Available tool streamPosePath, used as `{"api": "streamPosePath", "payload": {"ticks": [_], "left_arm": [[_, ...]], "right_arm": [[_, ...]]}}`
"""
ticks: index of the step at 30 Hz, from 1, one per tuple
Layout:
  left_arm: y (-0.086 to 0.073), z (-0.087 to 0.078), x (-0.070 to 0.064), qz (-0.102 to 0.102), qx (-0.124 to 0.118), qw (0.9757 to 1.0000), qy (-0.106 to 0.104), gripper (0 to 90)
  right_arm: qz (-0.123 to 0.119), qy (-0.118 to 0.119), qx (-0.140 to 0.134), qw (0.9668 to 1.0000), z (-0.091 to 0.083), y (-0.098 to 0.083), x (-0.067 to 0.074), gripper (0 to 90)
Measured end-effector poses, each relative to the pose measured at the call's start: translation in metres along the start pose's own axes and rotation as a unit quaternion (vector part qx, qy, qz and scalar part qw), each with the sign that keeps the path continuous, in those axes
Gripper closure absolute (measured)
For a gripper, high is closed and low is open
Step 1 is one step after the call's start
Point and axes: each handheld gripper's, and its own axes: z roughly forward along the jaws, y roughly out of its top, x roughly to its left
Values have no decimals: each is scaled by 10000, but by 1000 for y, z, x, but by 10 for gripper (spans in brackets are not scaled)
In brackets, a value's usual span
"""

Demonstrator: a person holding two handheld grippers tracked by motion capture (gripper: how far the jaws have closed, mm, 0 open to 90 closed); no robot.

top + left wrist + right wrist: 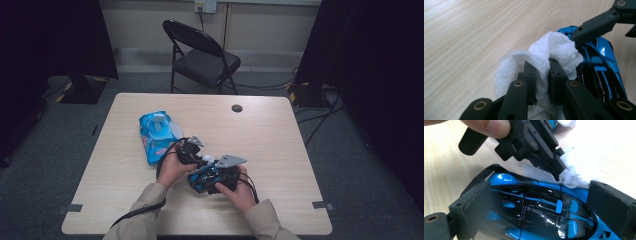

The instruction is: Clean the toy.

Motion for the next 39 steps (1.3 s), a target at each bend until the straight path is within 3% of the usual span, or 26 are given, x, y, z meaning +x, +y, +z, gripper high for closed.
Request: {"api": "streamPosePath", "payload": {"ticks": [8, 12, 14, 17, 22, 30, 39], "left_arm": [[13, 9, 4, 4, 18, 10000, -37, 791], [18, 16, 6, 31, 9, 10000, -87, 796], [20, 18, 7, -77, -44, 9999, -126, 796], [23, 21, 8, -75, -183, 9997, -132, 792], [25, 22, 8, -58, -217, 9997, -62, 792], [20, -17, 6, -78, -510, 9986, 134, 793], [-3, -64, 3, -127, -655, 9975, 222, 794]], "right_arm": [[17, -4, -9, 10000, -1, 0, -4, 63], [-110, 66, 19, 9999, 2, 1, 0, 62], [-99, 49, 20, 9999, 3, 2, 0, 62], [-100, 53, 20, 9999, 3, 1, 0, 62], [-142, 70, 21, 9999, 3, 1, 0, 62], [-155, 77, 22, 9998, 3, 1, 0, 62], [-153, 84, 23, 9998, 3, 1, 0, 62]]}}
